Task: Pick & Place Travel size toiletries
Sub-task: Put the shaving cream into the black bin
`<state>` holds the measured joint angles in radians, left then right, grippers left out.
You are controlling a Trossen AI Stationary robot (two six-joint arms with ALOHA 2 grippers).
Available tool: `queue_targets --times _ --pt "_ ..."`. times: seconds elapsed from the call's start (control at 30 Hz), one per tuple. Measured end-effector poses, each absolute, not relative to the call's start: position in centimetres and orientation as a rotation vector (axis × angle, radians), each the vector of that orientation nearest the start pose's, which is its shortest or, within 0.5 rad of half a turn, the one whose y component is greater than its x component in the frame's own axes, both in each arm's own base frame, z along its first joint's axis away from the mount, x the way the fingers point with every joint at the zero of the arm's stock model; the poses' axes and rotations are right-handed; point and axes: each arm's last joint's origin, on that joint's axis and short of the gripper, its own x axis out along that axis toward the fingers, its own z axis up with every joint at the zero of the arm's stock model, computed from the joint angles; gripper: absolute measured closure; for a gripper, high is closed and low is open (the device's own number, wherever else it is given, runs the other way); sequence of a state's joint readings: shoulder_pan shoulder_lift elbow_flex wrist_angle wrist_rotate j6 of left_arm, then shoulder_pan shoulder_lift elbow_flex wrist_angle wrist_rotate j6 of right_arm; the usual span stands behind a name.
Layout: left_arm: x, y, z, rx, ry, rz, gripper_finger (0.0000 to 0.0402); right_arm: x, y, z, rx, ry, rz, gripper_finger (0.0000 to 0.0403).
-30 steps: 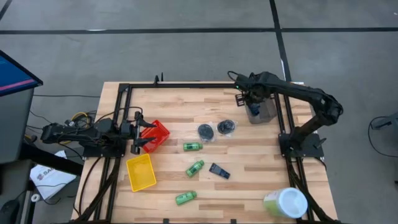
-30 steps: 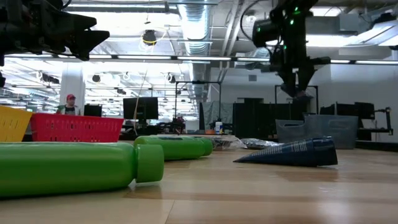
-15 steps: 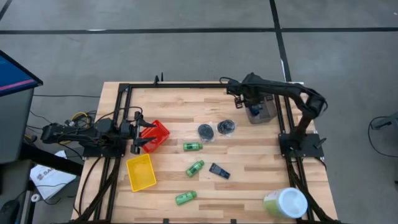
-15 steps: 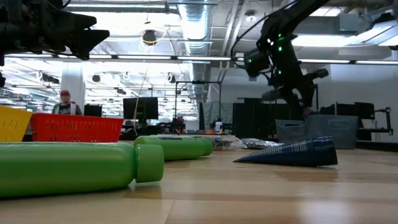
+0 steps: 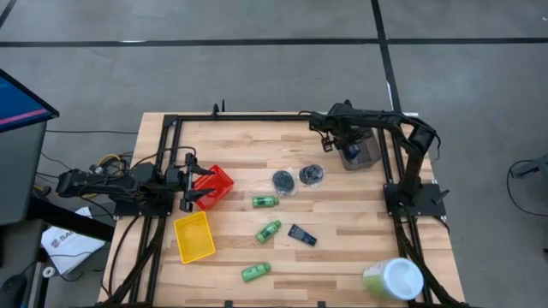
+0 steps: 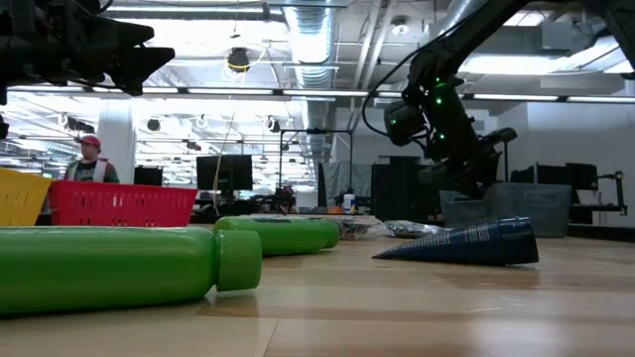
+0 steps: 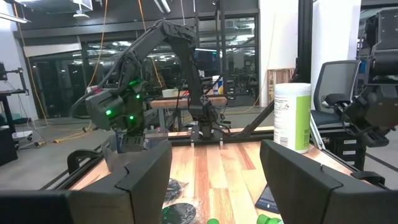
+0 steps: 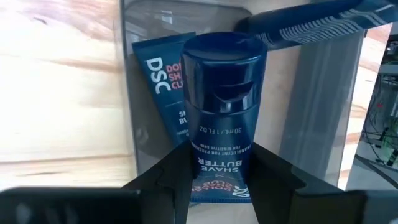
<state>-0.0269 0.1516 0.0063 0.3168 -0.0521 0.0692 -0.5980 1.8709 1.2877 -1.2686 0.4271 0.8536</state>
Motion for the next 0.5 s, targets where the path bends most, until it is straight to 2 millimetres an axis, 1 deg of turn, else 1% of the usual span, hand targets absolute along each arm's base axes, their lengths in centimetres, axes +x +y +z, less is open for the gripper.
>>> queue_targets --times 0.13,0.27,0.33,0.5 --pt "10.54 -0.13 18.37 0.063 -0.17 0.031 0.016 24.87 -18.6 18.0 0.709 1.492 -1.461 0.0278" --pt "10.54 -0.13 18.36 0.063 -0.17 0.031 0.016 25.41 -18.61 17.8 0.757 1.491 -1.346 0.0278" --pt "10.54 -0.13 18.37 0.063 -0.17 0.031 0.016 25.61 -18.52 17.78 0.757 1.49 -1.317 0.0278" --pt "10.54 -0.13 18.38 0.063 -0.171 0.031 0.016 25.47 -18.86 17.75 0.76 1.483 -1.316 0.0278"
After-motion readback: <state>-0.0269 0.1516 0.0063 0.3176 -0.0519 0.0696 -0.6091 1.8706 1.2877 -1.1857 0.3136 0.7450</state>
